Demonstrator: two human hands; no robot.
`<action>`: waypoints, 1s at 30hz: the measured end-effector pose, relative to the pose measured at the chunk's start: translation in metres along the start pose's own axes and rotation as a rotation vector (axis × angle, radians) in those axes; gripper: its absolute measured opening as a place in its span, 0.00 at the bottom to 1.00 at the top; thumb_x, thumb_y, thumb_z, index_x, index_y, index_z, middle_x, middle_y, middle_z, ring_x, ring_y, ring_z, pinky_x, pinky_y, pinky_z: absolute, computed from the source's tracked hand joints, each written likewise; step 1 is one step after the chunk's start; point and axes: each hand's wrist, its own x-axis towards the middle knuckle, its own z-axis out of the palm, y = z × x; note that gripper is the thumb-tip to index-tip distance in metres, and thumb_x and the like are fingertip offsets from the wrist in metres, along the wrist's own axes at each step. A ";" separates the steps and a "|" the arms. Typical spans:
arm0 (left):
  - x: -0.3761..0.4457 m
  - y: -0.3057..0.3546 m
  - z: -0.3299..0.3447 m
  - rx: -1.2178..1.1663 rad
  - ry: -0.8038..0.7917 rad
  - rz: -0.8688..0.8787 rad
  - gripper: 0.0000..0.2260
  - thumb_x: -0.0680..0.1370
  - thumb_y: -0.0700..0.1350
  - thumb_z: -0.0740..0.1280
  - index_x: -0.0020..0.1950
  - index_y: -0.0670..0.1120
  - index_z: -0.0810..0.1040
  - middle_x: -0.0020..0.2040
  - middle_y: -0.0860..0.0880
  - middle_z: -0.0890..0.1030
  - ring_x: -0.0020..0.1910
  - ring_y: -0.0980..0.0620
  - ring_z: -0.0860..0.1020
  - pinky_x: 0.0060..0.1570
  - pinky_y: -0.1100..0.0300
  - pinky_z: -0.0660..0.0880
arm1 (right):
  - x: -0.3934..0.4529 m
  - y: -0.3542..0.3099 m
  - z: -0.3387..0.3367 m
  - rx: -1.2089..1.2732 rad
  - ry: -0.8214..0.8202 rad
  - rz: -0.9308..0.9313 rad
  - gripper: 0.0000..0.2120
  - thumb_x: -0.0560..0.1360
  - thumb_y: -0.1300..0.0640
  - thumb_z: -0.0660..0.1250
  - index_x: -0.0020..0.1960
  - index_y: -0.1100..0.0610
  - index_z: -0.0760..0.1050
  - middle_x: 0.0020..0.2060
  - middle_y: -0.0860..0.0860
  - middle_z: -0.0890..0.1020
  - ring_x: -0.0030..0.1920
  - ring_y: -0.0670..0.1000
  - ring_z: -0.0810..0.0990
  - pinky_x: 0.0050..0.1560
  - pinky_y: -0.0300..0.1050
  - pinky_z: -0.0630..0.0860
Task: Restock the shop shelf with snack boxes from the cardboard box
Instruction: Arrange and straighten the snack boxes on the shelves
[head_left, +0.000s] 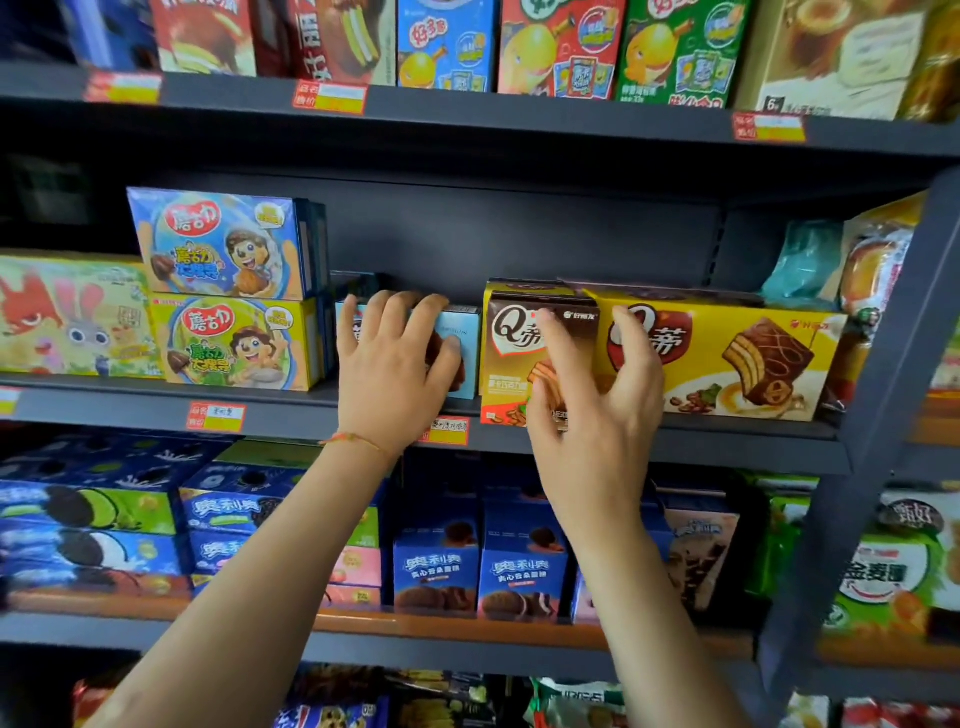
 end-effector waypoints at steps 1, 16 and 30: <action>0.000 0.000 0.000 0.007 -0.004 -0.001 0.20 0.80 0.56 0.55 0.67 0.49 0.73 0.62 0.47 0.76 0.68 0.44 0.69 0.76 0.41 0.52 | 0.001 -0.002 0.001 -0.041 -0.027 -0.019 0.24 0.78 0.57 0.67 0.73 0.49 0.70 0.73 0.59 0.63 0.75 0.60 0.62 0.72 0.57 0.63; 0.001 -0.001 0.003 0.053 -0.007 -0.009 0.19 0.80 0.56 0.56 0.67 0.51 0.73 0.65 0.47 0.76 0.68 0.43 0.70 0.75 0.40 0.54 | 0.014 0.008 0.017 -0.158 -0.244 -0.056 0.29 0.77 0.57 0.69 0.76 0.52 0.65 0.78 0.57 0.60 0.79 0.60 0.54 0.76 0.64 0.55; 0.001 0.004 0.001 0.081 -0.012 -0.015 0.19 0.80 0.56 0.57 0.67 0.50 0.74 0.65 0.46 0.76 0.68 0.43 0.69 0.75 0.40 0.53 | 0.024 0.022 0.020 -0.170 -0.273 -0.093 0.29 0.75 0.53 0.72 0.73 0.53 0.68 0.77 0.57 0.63 0.79 0.61 0.54 0.76 0.64 0.51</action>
